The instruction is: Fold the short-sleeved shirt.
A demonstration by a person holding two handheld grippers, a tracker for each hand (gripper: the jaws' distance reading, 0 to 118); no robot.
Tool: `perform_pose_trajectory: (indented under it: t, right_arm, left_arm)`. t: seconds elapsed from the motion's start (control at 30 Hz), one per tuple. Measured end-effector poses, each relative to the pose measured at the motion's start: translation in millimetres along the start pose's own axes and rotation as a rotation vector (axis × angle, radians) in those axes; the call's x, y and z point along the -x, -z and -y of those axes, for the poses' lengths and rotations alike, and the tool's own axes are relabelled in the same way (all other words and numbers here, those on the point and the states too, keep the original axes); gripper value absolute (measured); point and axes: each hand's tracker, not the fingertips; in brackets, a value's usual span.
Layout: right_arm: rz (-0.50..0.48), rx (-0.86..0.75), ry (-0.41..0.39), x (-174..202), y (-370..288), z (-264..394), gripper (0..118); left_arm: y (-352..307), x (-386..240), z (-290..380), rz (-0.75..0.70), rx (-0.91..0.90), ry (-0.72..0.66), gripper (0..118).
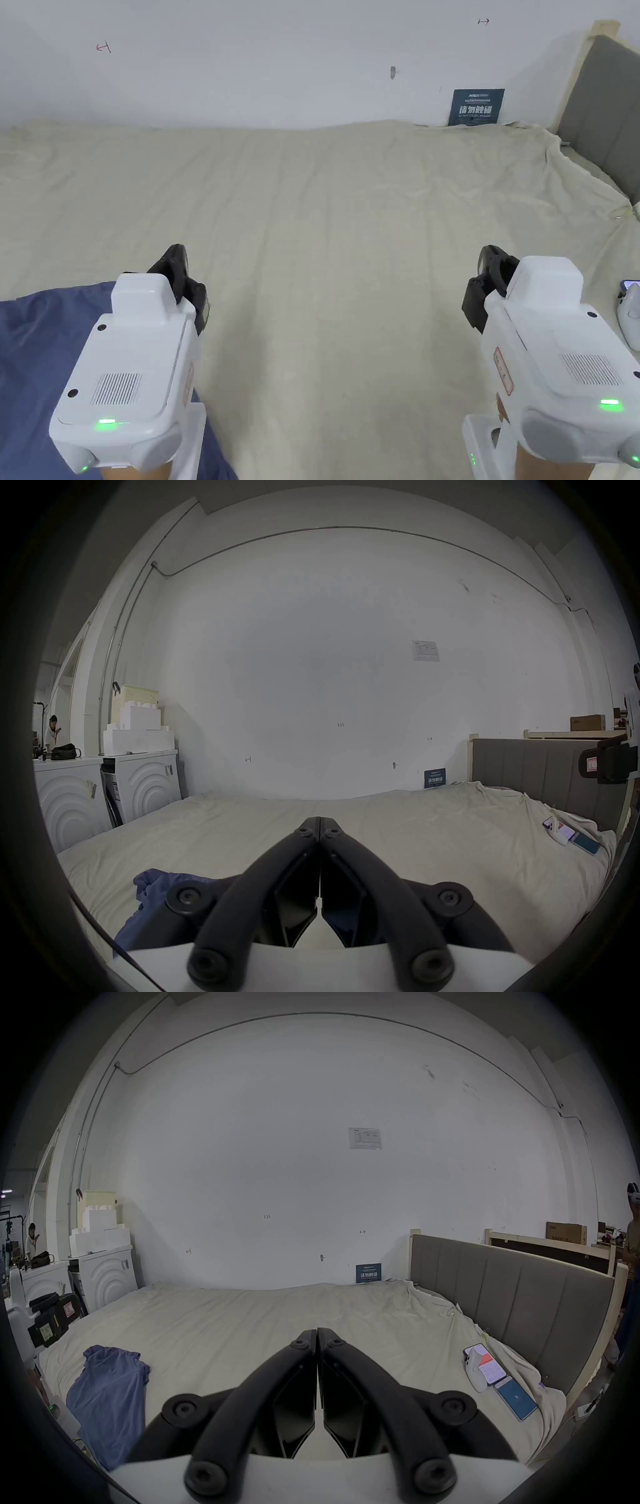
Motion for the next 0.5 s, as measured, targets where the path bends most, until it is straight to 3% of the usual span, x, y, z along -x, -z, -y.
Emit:
perform_pose_trajectory:
  t: [0.5]
  right_arm:
    - [-0.007, -0.002, 0.004, -0.5, -0.5, -1.0, 0]
  left_arm:
    - [-0.7, 0.9, -1.4, 0.003, -0.008, 0.0, 0]
